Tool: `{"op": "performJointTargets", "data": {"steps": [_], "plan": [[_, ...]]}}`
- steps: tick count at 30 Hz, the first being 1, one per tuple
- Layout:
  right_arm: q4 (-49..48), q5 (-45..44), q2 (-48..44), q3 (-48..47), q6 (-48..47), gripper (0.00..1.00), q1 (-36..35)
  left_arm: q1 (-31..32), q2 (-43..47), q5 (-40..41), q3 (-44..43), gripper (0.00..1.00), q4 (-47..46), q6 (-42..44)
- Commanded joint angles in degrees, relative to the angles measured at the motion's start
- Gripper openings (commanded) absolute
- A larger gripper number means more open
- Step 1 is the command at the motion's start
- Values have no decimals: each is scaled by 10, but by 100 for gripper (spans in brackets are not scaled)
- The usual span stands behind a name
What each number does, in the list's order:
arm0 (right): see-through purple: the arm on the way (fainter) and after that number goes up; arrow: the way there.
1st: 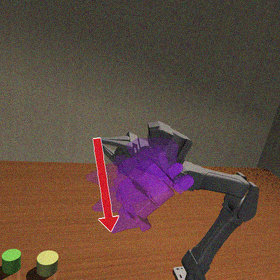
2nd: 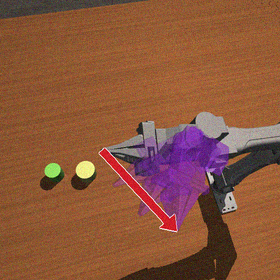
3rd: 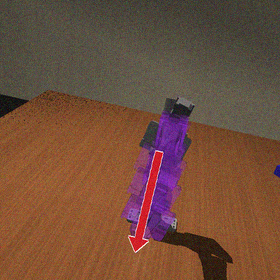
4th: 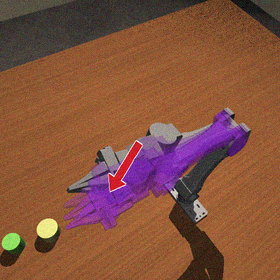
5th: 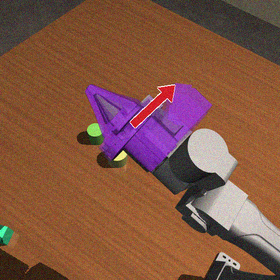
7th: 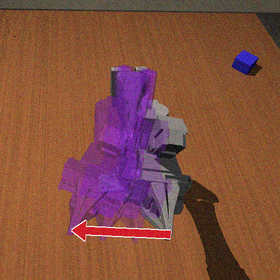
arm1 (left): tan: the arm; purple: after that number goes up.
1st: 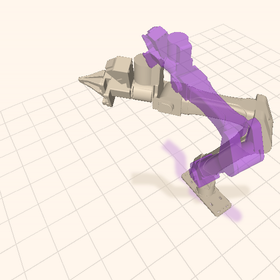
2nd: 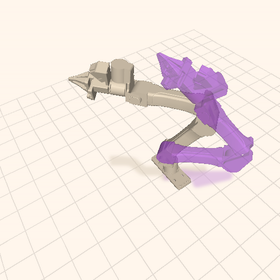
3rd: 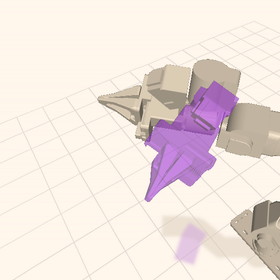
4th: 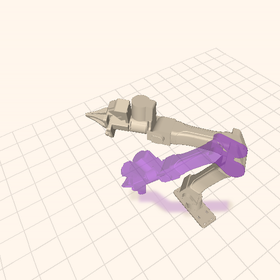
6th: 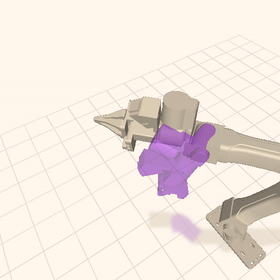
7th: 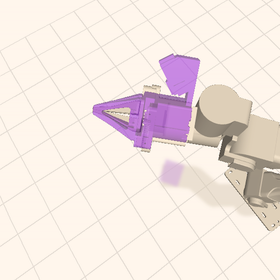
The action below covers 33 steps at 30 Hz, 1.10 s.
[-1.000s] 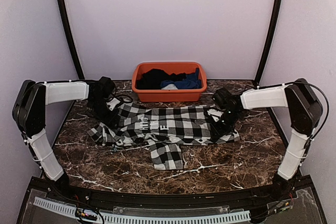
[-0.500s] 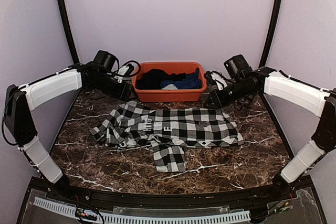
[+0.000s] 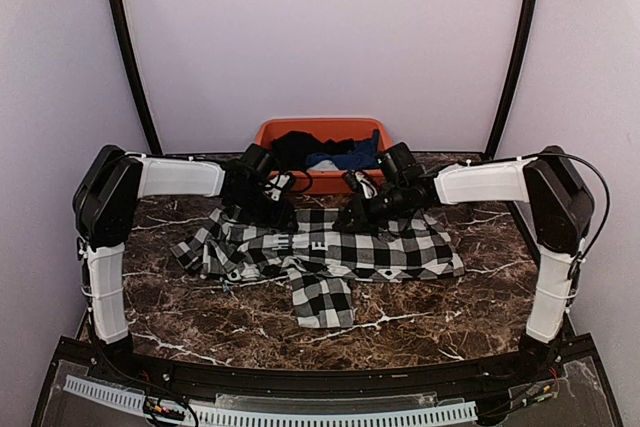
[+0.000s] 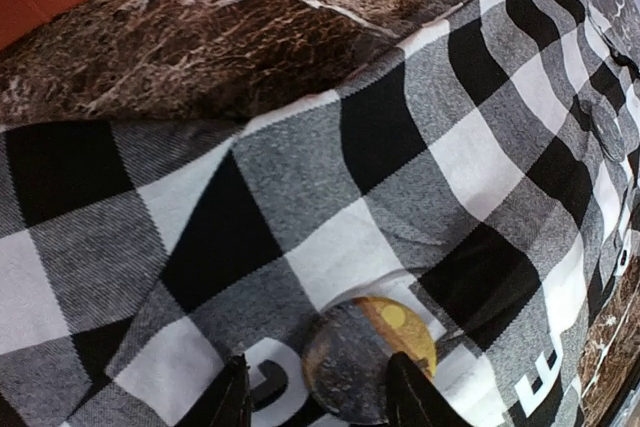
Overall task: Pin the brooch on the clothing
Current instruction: Smooth out the clothing with brooches at the center of the board.
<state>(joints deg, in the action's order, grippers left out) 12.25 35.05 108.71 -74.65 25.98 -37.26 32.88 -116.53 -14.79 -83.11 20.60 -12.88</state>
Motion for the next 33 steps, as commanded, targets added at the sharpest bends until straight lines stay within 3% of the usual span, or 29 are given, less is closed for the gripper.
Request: {"op": "performJointTargets", "data": {"steps": [1,6,18,26,33], "plan": [[-84,51,45,17,72,21,-21,14,4,-3,18,46,-15,-7],[-59,47,74,31,68,21,-45,41,-4,7,24,46,7,5],[1,23,51,110,46,20,-83,83,-8,131,72,51,82,32],[36,8,18,127,24,19,-113,86,90,234,131,75,52,10],[109,-48,-37,82,-11,21,-114,88,191,254,171,96,7,0]]}}
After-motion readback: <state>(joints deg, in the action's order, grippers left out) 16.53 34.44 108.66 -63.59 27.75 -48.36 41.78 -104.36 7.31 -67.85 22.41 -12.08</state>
